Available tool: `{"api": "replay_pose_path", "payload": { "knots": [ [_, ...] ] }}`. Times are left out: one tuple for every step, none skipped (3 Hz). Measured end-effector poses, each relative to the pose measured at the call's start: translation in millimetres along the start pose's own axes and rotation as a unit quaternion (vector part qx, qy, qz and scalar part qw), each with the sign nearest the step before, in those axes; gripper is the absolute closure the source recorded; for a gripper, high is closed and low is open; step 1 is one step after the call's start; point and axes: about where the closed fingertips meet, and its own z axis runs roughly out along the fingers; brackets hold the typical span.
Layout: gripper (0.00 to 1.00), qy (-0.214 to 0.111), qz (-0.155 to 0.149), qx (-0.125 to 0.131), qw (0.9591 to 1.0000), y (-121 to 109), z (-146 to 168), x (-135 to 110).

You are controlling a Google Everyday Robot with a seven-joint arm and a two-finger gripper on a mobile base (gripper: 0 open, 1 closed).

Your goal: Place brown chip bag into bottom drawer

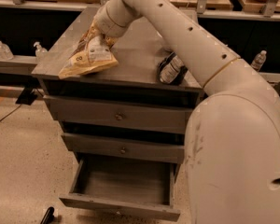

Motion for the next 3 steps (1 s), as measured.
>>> {"api": "replay_pose_path", "payload": {
  "knots": [
    [1.00,-0.026,0.007,0.071,0.9971,-8.8,-27.4,-13.9],
    [1.00,-0.016,0.021,0.087,0.9959,-10.4,-69.6,-39.6],
    [1.00,-0.058,0.003,0.055,0.9968,14.4,-75.6,-116.4]
  ]
}}
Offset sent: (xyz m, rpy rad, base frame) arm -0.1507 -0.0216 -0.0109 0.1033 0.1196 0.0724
